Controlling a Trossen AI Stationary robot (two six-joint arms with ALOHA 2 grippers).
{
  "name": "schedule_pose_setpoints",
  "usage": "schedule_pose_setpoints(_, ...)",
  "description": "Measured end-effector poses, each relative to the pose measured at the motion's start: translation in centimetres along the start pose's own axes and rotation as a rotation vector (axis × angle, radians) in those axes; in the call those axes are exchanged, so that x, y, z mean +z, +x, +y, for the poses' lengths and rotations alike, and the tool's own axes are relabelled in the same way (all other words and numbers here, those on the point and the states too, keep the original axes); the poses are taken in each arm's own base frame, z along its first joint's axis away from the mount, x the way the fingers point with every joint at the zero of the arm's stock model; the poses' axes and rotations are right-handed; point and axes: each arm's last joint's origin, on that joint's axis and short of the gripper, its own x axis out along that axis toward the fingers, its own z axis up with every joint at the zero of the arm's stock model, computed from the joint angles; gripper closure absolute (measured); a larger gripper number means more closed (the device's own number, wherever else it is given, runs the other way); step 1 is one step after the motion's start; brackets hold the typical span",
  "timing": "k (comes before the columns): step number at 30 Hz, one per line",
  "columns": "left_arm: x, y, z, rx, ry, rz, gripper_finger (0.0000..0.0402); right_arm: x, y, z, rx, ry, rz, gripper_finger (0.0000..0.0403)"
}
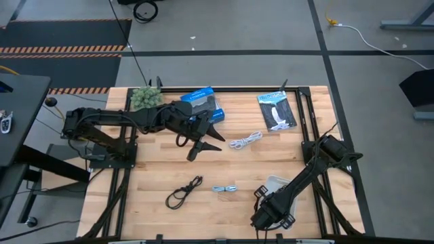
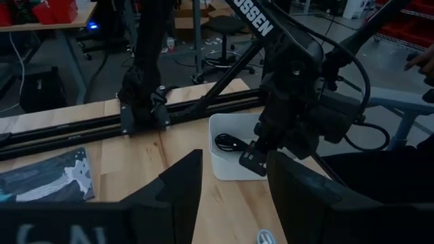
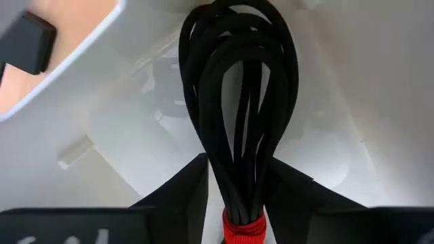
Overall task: Pick and place USB-C Cables
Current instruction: Put the top black charger cable into the white bin, then put the white charger cable into the white bin
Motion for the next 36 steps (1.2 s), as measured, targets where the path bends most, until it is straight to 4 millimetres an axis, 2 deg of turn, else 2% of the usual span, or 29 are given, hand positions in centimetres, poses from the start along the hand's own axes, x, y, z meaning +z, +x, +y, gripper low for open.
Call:
schedule_pose_setpoints(9,0.0,0.0,0.0,0.000,-0.001,0.002,0.0230,-1.6,-3.4,0.2,-0.013,0.110,-0.046,0.0244)
schedule_pose_setpoints(14,-0.1,0.0,0.0,-0.001,-0.002,0.006,0.0230,-2.9,-5.5,0.1,-0.061,0.174,-0.024,0.0231)
schedule_pose_setpoints(18,-0.2,0.0,0.0,0.004,-0.006,0.018,0.0230,-3.2,-7.8,-0.5,-0.149,0.204,0.004,0.0224)
schedule_pose_setpoints(27,-0.3,0.0,0.1,0.030,-0.011,0.036,0.0230,-2.2,-12.9,-4.1,-0.371,0.374,-0.159,0.0222)
schedule_pose_setpoints(31,-0.6,-0.2,-0.1,0.025,0.000,0.071,0.0230,-2.4,-13.4,-6.1,-0.368,0.427,-0.157,0.0222)
schedule_pose_setpoints(36,0.6,-2.8,-0.8,0.027,0.017,0.057,0.0230,-2.9,-13.6,-8.3,-0.325,0.419,-0.127,0.0222)
